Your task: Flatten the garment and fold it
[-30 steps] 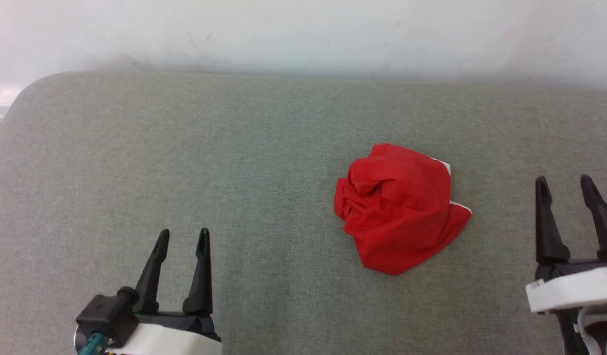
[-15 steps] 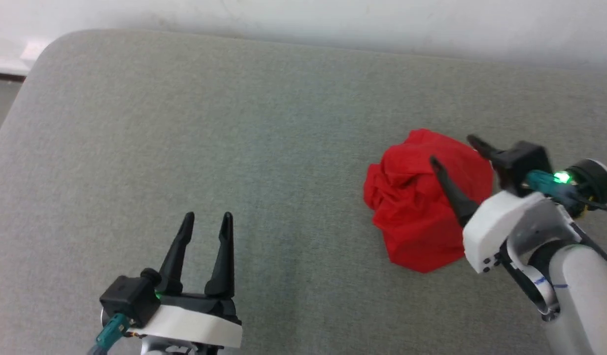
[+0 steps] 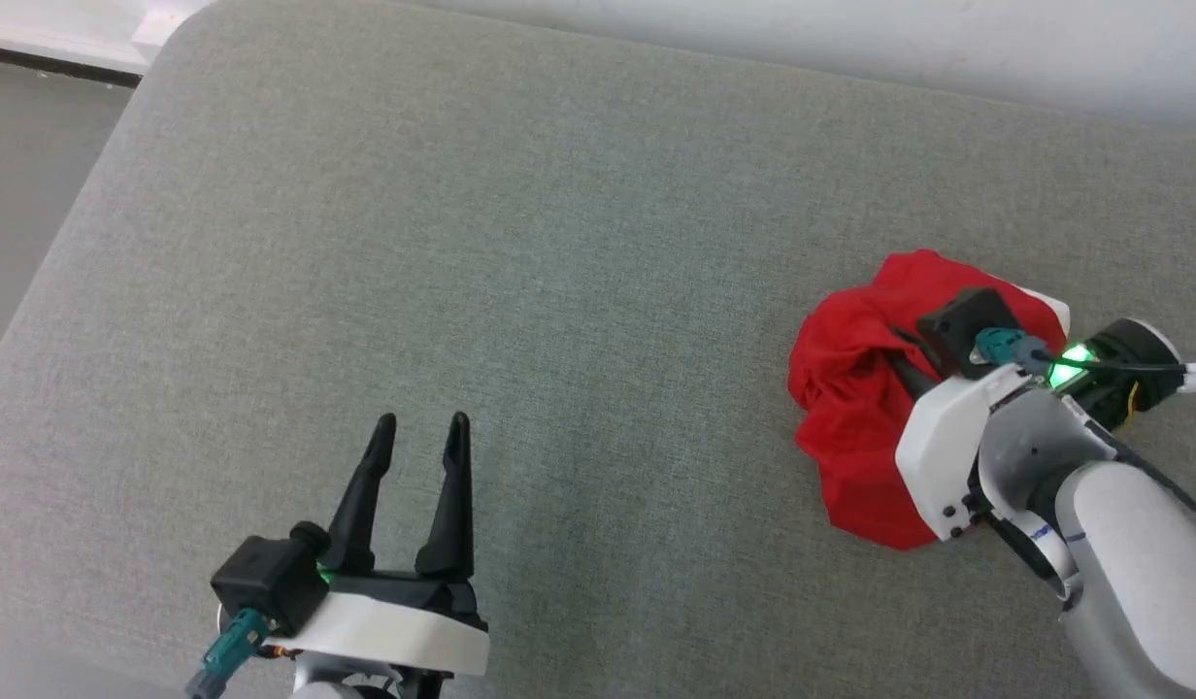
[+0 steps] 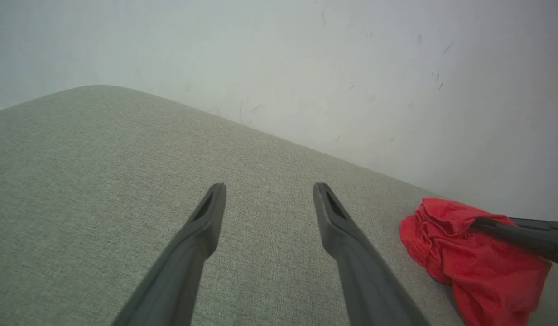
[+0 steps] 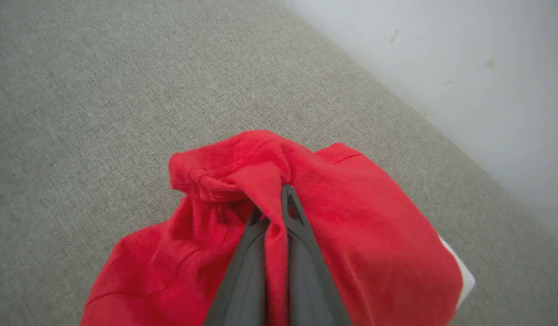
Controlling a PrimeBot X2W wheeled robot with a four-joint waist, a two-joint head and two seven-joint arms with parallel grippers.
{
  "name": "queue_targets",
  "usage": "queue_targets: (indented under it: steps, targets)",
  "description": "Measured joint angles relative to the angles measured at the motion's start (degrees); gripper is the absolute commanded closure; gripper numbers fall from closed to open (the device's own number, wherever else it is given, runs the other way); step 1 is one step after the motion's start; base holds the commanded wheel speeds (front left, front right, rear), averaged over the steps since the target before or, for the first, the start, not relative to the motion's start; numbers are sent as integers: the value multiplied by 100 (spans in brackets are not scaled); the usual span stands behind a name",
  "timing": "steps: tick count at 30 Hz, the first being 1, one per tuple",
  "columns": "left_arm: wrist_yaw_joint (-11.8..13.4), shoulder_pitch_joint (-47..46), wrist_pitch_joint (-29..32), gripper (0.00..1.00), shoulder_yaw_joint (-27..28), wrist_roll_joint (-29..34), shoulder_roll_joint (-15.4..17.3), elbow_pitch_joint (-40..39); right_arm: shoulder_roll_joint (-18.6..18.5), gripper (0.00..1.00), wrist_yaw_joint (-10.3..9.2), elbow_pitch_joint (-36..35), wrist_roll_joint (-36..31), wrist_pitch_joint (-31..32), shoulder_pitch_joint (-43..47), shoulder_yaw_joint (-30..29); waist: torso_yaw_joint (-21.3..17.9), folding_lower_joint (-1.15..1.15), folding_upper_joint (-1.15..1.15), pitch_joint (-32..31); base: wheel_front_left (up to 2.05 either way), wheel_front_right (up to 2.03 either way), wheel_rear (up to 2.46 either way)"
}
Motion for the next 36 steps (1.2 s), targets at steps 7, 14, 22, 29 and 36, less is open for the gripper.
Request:
queue_targets:
  steps: [7,14,22,29,36]
  targets:
    - [-53,23,0,0,230,93,-33,13,285,100,0,-297,-33,-644,-258,-626,-164,-1,0,-124,0,0,0]
    - [-104,83,0,0,303,179,-32,13,483,100,0,-1065,-327,-1099,-5,-2071,-584,-1,0,-333,0,0,0]
    - [-137,126,1,0,264,216,-14,25,1346,100,-1,-1604,-761,-1156,2164,-3314,-1068,-2,0,-406,0,0,0]
    - [-137,126,16,0,253,218,33,40,1692,0,-1,-1369,-597,-1037,3215,-2910,-1319,-2,0,-338,0,0,0]
    - [-137,124,67,0,186,216,47,123,1662,0,-1,-1825,-408,-867,2897,-2540,-1373,-1,0,-413,0,0,0]
